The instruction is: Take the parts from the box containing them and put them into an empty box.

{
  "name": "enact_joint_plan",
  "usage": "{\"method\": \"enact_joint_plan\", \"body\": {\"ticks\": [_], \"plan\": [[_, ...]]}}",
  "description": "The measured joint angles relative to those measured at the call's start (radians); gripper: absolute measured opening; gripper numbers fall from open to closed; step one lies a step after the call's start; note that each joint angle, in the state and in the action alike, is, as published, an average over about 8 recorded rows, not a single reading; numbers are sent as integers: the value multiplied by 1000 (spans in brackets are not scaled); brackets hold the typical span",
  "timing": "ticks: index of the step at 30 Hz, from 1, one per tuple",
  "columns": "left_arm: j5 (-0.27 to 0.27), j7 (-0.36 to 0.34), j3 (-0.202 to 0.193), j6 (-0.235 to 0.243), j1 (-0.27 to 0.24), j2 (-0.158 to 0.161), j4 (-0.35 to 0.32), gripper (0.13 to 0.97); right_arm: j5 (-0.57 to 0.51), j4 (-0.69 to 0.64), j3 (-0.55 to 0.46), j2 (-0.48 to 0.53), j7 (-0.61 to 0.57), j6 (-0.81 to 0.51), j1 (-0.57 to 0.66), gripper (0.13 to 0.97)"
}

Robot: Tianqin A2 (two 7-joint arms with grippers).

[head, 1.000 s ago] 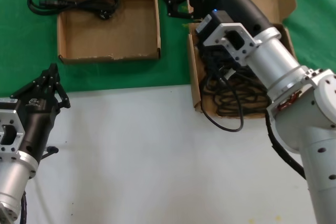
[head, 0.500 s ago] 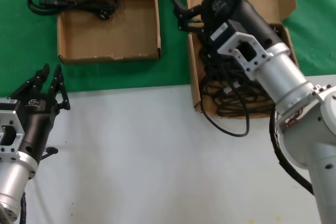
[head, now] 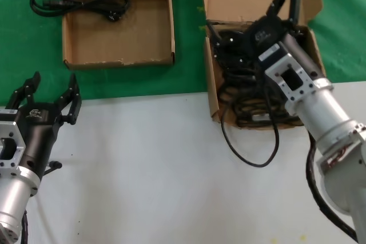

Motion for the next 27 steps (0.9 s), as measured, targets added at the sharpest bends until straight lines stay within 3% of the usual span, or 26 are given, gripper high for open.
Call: {"method": "enact_joint_plan", "body": {"ticks": [5, 13, 17, 27], "plan": [[-2, 2, -1, -2, 2, 0, 0, 457, -5, 19, 2, 20, 82, 29, -41, 966], [-4, 4, -2, -5, 4, 0, 0, 672, -12, 51, 5, 51, 214, 75, -107, 966], [-6, 5, -2, -6, 5, 0, 0, 672, -16, 66, 7, 67, 280, 98, -140, 966], [-9, 8, -4, -10, 9, 1, 0, 847, -25, 105, 11, 107, 446, 156, -222, 966]]}}
